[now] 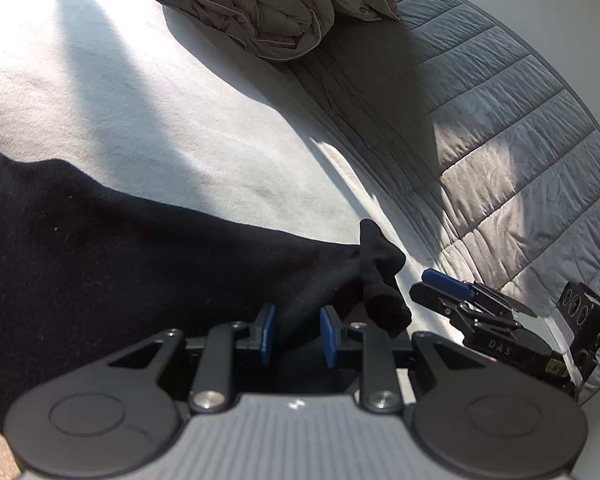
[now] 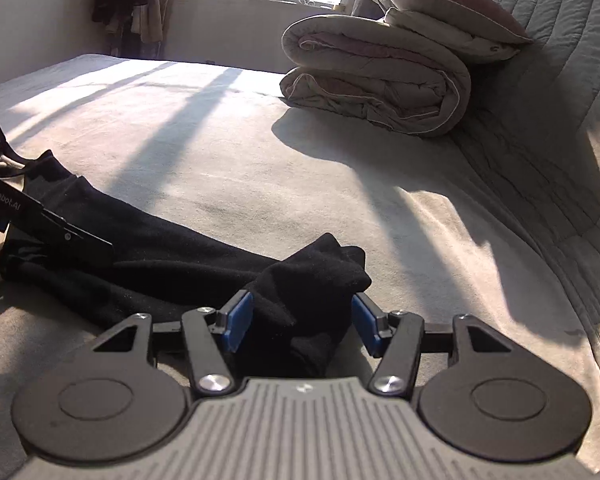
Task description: Fold clothes
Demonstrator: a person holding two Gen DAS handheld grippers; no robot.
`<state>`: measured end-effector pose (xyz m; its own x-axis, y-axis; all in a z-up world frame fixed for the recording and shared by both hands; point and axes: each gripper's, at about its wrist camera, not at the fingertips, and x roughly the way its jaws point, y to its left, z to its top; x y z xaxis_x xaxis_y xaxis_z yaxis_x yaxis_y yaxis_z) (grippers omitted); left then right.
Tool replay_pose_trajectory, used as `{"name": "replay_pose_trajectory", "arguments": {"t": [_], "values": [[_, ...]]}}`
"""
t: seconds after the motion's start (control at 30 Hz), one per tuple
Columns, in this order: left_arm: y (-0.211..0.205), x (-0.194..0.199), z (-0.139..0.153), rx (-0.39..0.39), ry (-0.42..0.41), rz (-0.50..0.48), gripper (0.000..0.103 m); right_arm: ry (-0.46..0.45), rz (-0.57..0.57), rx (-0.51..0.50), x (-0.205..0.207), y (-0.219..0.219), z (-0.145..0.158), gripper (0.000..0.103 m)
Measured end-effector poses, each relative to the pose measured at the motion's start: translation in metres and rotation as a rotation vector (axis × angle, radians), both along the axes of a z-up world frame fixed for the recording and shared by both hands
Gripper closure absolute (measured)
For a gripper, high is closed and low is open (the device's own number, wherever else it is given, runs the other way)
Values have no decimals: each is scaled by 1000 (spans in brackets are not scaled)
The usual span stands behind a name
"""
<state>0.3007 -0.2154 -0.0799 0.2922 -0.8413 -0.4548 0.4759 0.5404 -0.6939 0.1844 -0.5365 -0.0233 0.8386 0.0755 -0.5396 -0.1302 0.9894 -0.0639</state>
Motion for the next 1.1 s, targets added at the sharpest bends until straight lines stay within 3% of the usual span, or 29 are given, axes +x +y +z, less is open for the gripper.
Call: {"name": "replay_pose_trajectory", "arguments": {"t": [0.13,0.2,0.4,0.47,0.6,0.83,0.93,1.1], "values": [[0,0,0,1,-1,1,78,11,-95,218,11,-24,-6,45],[1,-1,0,2,-2,1,78,36,-137,276,21,-26,-13,54],[1,0,0,2,-3,1,78,6,-161,318,30,-18,-23,60],[1,0,-1,2,-3,0,78,-10,-167,305,28,-16,-21,79],[1,1,-1,2,-3,-1,78,-38,-184,300,22,-22,-15,89],[2,0,1,7,-9,-6,76,-84,-292,281,10,-45,-7,93],[3,1,1,-5,1,-7,75,-55,-316,319,6,-57,-6,93],[-1,-6,8,-5,-44,-42,73,26,-210,421,3,-58,0,77]]}}
